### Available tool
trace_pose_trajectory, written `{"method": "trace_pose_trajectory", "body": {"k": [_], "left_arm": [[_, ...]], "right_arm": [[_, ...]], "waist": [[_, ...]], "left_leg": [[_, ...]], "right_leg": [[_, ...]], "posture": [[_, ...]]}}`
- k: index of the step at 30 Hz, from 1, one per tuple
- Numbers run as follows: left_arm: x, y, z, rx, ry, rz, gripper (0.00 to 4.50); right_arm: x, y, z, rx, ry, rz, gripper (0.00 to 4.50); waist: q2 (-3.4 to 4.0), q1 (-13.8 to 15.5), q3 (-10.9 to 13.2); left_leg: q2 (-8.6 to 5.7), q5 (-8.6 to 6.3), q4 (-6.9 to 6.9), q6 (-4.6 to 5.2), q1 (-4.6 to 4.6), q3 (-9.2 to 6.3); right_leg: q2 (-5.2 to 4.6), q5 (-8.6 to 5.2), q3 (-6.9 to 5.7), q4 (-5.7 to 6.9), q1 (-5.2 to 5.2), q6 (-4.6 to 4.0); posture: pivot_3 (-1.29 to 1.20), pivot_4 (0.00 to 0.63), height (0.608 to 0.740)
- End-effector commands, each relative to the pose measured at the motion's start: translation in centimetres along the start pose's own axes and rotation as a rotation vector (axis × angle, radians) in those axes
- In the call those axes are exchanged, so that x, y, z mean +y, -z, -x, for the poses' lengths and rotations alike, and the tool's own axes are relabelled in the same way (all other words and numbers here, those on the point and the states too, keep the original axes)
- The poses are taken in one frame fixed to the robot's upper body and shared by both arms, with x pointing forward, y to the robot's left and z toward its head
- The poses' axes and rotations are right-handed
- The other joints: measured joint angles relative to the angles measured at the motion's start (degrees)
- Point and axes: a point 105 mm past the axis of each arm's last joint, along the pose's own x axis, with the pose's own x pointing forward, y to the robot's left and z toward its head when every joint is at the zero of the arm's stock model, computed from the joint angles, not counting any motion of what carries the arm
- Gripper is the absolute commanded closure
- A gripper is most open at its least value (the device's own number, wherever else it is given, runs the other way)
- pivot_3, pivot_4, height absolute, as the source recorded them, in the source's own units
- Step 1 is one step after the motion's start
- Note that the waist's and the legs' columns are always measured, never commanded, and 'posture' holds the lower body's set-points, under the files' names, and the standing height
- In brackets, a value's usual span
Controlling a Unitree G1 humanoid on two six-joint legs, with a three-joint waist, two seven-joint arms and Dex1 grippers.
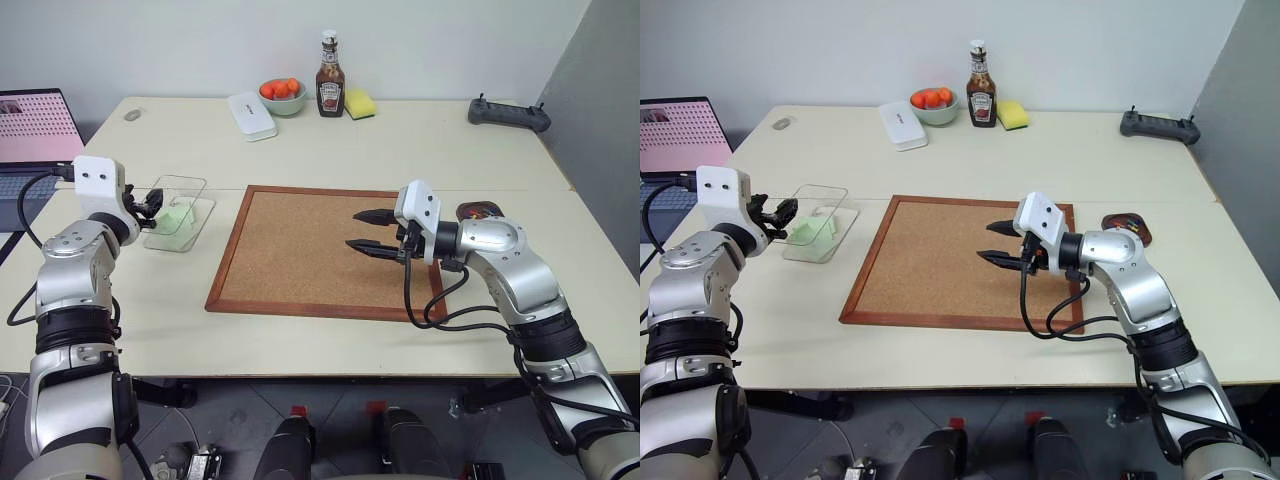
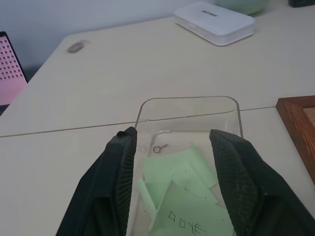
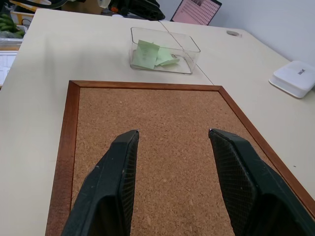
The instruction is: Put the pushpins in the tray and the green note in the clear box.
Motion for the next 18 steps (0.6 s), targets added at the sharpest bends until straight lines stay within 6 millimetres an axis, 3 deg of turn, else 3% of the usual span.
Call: {"method": "trace_pose_trajectory", "body": {"k": [1,6,12,14,18], "left_arm": [[-0.9,-2.8,0.4,-0.129,0.045,-0.055,0.97],[-4.7,-4.9,2.5,-0.299,0.207,-0.117,0.97],[-9.0,-3.1,5.0,-0.260,0.345,-0.118,0.97],[-11.1,-2.2,6.0,-0.257,0.440,-0.109,0.97],[-12.8,-1.0,6.5,-0.225,0.507,-0.054,0.97]], "right_arm": [[-0.2,-1.4,0.3,-0.044,0.019,0.055,2.11],[-0.7,-1.7,1.1,-0.088,0.083,0.042,2.11],[-2.0,-0.8,3.2,-0.129,0.243,-0.080,2.11],[-1.7,-0.1,3.9,-0.116,0.251,-0.094,2.11],[-1.0,1.2,4.5,-0.072,0.230,-0.098,2.11]], "waist": [[0.00,0.00,0.00],[0.00,0.03,0.00],[-0.02,0.04,-0.02],[-0.02,0.06,-0.02],[-0.02,0.10,-0.01]], "left_leg": [[0.00,0.00,0.00,0.00,0.00,0.00],[0.02,0.00,0.00,-0.01,-0.04,0.01],[0.05,0.00,0.00,0.00,-0.08,0.05],[0.04,0.00,0.00,0.01,-0.07,0.06],[0.00,0.00,0.02,0.02,-0.05,0.07]], "right_leg": [[0.00,0.00,0.00,0.00,0.00,0.00],[-0.03,0.12,0.03,-0.04,-0.03,-0.19],[-0.19,0.14,0.07,-0.04,-0.05,-0.23],[-0.19,0.13,0.07,-0.02,-0.04,-0.21],[-0.10,0.06,0.03,-0.02,-0.01,-0.09]], "posture": [[0.00,0.150,0.740],[0.00,0.150,0.740],[0.00,0.150,0.740],[0.00,0.150,0.740],[0.00,0.150,0.740]]}}
